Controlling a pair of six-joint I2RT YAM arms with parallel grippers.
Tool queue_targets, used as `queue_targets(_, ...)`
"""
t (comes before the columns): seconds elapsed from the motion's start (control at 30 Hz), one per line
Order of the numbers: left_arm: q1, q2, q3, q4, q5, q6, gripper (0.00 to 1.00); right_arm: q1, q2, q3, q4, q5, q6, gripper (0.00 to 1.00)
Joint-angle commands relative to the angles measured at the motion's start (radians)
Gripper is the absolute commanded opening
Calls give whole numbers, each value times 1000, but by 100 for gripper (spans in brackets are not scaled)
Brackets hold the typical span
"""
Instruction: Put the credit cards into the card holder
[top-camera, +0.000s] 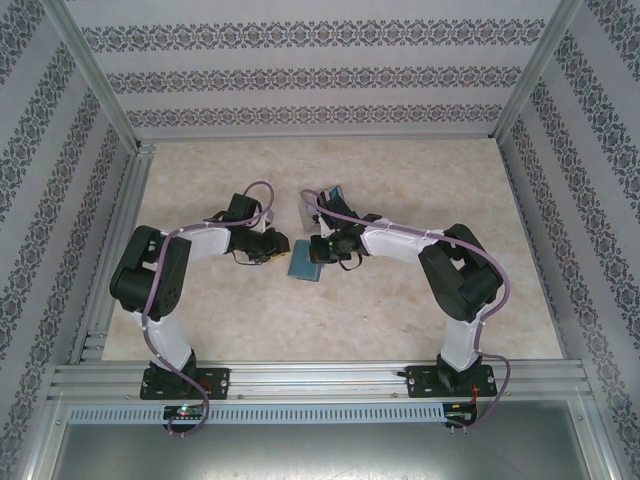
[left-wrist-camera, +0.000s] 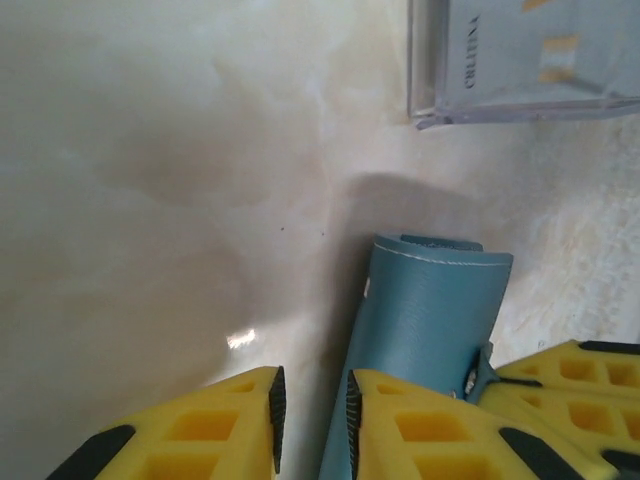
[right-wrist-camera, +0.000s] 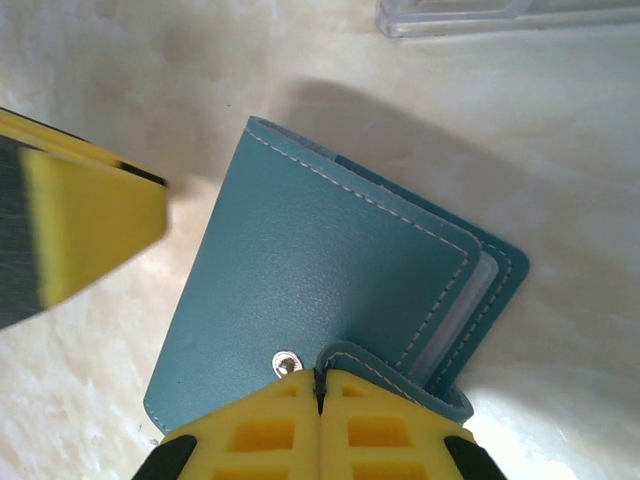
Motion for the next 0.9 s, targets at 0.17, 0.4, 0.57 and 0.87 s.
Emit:
queue_targets(0.17, -60, 46, 4, 149, 111, -70, 21, -33, 4, -83, -51, 30, -13, 0)
queue_targets(0.4, -120, 7, 25, 85, 45, -61, 19, -50, -27, -119, -24, 9, -12, 0)
queue_targets(0.57, -173, -8, 38, 17, -35, -43, 19, -81, -111, -172, 15, -36, 7, 0)
queue_targets(0.87, -215, 14, 90, -65, -97, -7, 20, -130, -319, -283, 37, -101, -15, 0)
